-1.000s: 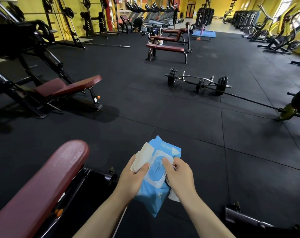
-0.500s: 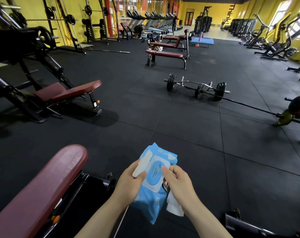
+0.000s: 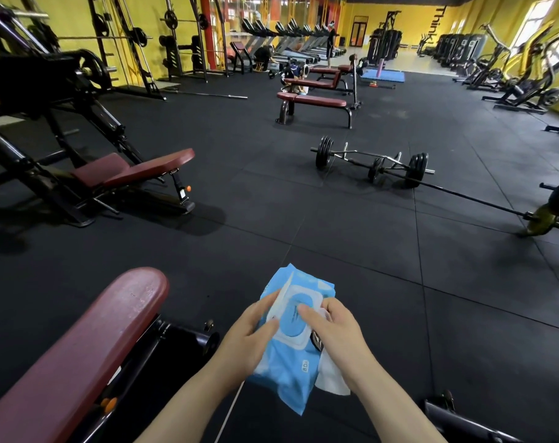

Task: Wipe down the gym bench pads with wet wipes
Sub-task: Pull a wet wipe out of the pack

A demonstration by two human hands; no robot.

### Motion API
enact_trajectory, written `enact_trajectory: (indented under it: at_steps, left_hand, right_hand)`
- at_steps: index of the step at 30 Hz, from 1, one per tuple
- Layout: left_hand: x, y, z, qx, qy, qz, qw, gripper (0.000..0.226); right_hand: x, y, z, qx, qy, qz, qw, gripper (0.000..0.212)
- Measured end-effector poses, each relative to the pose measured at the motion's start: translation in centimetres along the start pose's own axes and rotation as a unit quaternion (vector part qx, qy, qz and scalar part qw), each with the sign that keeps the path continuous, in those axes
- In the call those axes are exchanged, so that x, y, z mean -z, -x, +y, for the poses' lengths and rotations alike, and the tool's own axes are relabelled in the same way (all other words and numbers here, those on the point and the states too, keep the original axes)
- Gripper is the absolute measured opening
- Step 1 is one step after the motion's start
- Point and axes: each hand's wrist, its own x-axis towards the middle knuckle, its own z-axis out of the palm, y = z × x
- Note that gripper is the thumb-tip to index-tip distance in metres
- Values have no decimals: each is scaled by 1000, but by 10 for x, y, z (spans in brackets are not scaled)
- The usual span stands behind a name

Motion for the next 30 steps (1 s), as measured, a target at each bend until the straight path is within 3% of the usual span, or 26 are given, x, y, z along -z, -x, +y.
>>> enact_trajectory:
  at_steps: [6,9,12,16,22,30]
  left_hand:
    - [-3,1,-2,-8,-12,-3,1000,46]
    - [0,2,-3,-48,-88,-32,994,64]
    - [3,3,-4,-49,-130,-70,988,68]
    - [5,2,-5,-39,-132,-84,987,62]
    - [1,-4,-11,-72,-200,-3,977,37]
    - [3,-7,-16,1,-50,41,998,68]
  right_hand:
    - [-3,-7,2,-12,63,89,994,36]
    - [-4,-9,3,-17,48,95,994,33]
    - [-3,-10,7,-13,36,80,996,30]
    - [0,-6,9,-9,-4,61,998,35]
    - [-1,1,8,-1,-41,14,999,45]
    - [1,2,9,10,-18,-4,1000,19]
